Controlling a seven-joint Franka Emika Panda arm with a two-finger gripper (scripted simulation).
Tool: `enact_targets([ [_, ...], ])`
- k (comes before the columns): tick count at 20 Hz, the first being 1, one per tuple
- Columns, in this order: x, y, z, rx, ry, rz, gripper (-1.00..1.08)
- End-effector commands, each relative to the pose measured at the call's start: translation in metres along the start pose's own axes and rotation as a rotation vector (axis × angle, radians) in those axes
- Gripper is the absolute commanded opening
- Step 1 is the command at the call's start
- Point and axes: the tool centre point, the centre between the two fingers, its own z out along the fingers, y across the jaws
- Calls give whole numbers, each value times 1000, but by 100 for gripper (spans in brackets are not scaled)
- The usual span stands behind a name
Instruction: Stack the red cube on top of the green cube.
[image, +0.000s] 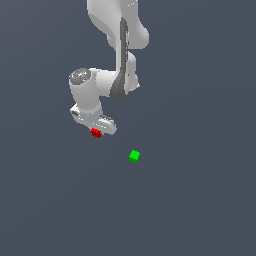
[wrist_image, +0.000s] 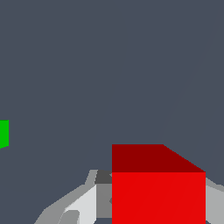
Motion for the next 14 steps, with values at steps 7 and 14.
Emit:
enact_targets([
  [7, 0, -3, -5, 0, 0, 0, -100],
  [14, 1, -39, 3, 0, 0, 0, -100],
])
